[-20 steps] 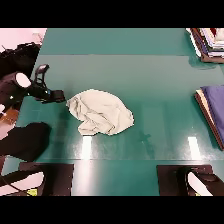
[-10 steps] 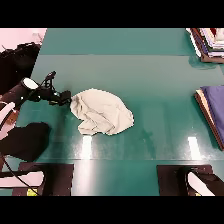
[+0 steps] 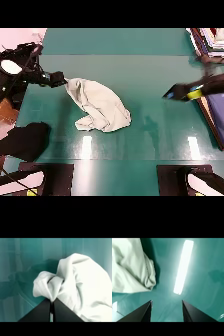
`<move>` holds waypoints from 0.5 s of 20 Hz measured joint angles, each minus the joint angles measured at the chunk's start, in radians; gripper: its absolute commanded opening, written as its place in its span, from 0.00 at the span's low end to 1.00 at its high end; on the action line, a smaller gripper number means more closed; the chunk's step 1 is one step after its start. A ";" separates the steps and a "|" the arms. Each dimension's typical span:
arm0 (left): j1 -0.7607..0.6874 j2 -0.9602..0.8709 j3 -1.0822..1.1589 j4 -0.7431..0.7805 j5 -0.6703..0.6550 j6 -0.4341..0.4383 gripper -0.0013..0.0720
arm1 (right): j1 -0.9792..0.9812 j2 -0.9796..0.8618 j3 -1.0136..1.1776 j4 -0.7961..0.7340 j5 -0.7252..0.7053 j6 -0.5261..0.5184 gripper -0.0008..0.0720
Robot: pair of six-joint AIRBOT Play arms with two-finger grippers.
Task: Fold the shirts.
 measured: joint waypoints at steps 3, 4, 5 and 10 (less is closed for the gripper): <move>0.000 0.019 0.016 0.012 -0.019 0.001 0.05 | 0.134 -0.094 -0.140 0.092 -0.119 -0.064 0.61; 0.000 0.022 0.018 0.015 -0.025 0.000 0.06 | 0.182 -0.132 -0.163 0.126 -0.155 -0.087 0.61; 0.000 0.024 0.020 0.017 -0.030 0.001 0.06 | 0.224 -0.167 -0.174 0.152 -0.186 -0.106 0.61; 0.000 0.029 0.024 0.021 -0.048 0.000 0.06 | 0.383 -0.325 -0.117 0.217 -0.275 -0.153 0.48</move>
